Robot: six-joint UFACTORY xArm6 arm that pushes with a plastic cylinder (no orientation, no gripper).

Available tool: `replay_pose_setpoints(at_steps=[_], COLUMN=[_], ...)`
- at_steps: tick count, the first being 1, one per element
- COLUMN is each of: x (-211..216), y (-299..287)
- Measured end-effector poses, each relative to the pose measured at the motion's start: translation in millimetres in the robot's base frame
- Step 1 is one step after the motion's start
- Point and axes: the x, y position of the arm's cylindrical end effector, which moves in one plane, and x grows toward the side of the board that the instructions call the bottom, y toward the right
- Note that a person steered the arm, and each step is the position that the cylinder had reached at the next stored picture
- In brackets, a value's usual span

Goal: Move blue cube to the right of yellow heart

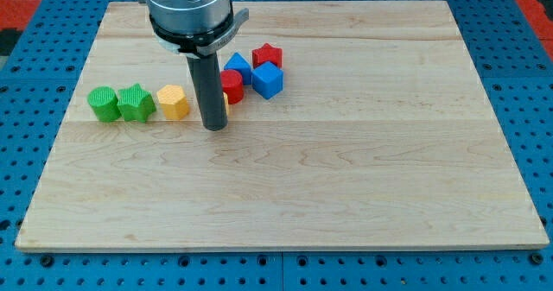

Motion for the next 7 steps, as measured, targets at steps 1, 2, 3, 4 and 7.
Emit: replay_pose_setpoints(at_steps=[1, 2, 3, 4, 7], x=[-4.6, -26.6, -30.9, -43.7, -118.6], y=[38.5, 58.3, 56.4, 47.4, 41.1])
